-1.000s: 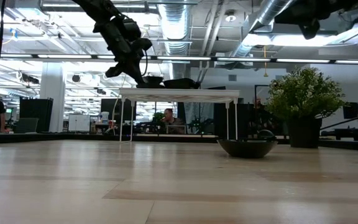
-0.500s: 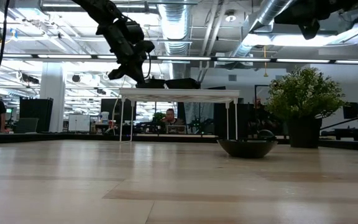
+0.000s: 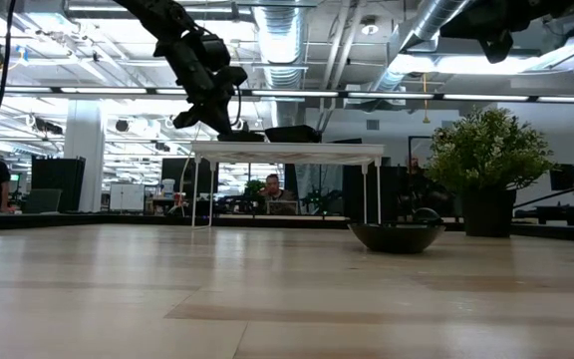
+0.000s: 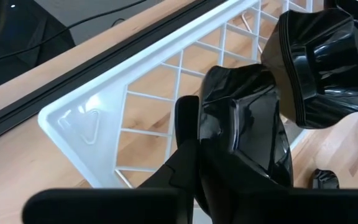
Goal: Pick & Place Mini shaped plates
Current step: Stack the leaf-shaped plate on top of the other leaf-shaped plates on the shelf
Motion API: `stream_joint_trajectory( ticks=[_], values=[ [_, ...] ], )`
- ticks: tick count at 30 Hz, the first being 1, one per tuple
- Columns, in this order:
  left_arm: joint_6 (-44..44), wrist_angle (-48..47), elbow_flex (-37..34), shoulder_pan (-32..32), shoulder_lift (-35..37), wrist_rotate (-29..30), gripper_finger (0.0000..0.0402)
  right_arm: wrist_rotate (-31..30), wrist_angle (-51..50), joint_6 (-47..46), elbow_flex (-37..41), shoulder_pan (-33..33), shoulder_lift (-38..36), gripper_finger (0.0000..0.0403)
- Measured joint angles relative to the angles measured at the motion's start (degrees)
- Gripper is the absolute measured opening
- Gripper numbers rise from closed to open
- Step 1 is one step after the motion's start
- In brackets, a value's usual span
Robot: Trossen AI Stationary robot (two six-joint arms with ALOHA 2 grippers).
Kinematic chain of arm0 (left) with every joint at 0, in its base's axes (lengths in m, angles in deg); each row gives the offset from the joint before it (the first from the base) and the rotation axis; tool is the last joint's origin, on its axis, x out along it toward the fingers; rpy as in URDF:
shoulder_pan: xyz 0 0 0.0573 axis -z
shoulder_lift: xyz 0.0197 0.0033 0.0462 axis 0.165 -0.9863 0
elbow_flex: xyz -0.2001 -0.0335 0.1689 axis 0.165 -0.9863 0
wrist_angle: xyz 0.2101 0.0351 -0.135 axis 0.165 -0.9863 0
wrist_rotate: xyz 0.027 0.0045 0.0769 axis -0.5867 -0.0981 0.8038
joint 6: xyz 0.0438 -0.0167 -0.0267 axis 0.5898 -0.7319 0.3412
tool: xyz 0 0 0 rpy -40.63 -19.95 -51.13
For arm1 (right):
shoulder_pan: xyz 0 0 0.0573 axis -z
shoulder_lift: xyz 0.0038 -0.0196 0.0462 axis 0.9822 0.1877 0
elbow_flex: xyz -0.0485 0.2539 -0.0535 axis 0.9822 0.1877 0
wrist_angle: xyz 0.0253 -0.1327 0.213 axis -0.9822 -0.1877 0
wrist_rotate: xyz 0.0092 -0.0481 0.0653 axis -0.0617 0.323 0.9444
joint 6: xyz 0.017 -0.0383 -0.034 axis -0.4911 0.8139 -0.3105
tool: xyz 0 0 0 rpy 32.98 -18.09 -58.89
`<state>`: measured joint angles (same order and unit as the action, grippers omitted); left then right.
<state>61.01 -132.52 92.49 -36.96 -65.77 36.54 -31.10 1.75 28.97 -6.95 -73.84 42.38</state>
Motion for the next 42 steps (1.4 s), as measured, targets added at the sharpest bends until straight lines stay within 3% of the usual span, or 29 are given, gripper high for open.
stream_joint_trajectory(
  ticks=[15,28,42],
  values=[
    [-0.1,-0.2,0.0,-0.4,1.3,0.2,0.0072,0.0,0.0,0.0,0.0,0.0,0.0,0.0],
    [-1.5,-0.2,0.0,-0.2,9.8,2.4,0.0102,0.0,0.0,0.0,0.0,0.0,0.0,0.0],
    [-1.1,7.5,0.0,11.0,16.1,5.2,0.0102,-0.1,0.0,0.0,0.0,0.0,0.0,0.0]
  ],
)
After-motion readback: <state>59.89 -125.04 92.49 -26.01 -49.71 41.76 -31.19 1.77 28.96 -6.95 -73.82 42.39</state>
